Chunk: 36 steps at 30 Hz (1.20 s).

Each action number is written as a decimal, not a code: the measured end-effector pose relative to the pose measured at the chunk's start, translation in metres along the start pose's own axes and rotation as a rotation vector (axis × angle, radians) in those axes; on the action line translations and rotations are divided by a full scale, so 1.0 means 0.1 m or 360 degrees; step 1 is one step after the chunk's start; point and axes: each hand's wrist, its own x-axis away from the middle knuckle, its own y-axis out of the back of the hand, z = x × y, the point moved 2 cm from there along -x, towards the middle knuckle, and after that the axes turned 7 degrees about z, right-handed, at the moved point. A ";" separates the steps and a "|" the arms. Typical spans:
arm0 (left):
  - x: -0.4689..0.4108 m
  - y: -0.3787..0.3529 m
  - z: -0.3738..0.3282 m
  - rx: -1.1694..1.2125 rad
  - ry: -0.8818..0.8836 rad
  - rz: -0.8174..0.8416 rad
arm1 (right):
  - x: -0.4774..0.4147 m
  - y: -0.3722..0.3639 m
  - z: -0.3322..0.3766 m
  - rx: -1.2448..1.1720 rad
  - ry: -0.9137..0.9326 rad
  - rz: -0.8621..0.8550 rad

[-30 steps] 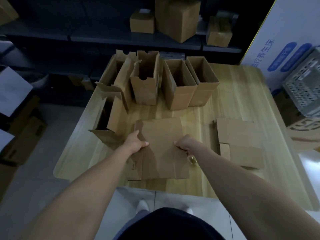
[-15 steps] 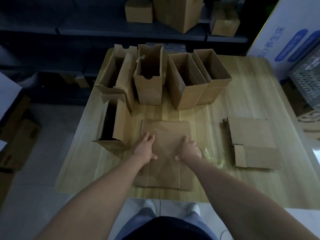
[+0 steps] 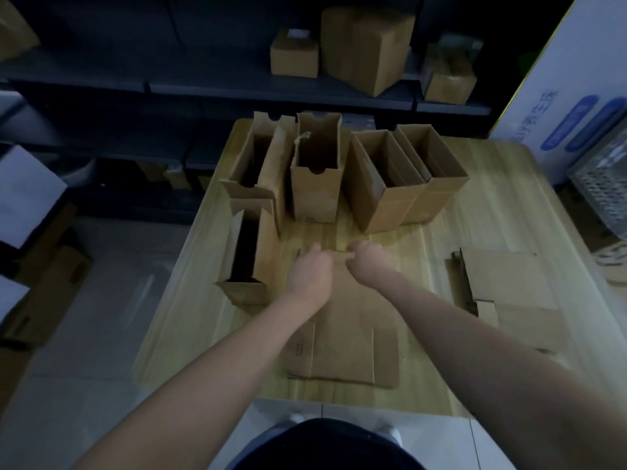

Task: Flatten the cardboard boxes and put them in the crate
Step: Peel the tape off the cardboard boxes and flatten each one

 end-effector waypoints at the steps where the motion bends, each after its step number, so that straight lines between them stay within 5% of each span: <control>1: 0.02 0.15 0.01 0.0083 -0.0015 -0.0139 | 0.00 0.11 0.12 -0.0149 0.0115 -0.0040; 7: 0.17 0.77 0.61 0.0364 0.0259 -0.0626 | 0.15 0.31 0.90 -0.0244 0.0800 -0.0116; 13: 0.33 0.53 1.31 0.0663 0.0951 -0.0225 | 0.17 -0.10 1.34 0.0369 0.1059 0.0266; 20: 0.41 0.52 1.36 0.0937 0.1035 -0.0254 | 0.18 -0.30 1.41 0.0739 0.1106 0.0098; 25: 0.43 0.84 1.26 0.0852 0.1028 -0.0348 | 0.24 -0.04 1.42 0.0133 0.1134 0.0055; 30: 0.37 1.17 0.97 0.1362 0.0513 -0.0400 | 0.33 0.46 1.26 -0.0815 0.0875 0.0100; 36: 0.32 1.24 0.67 0.1053 0.0296 -0.0288 | 0.30 0.74 0.70 -0.1246 0.0476 -0.0066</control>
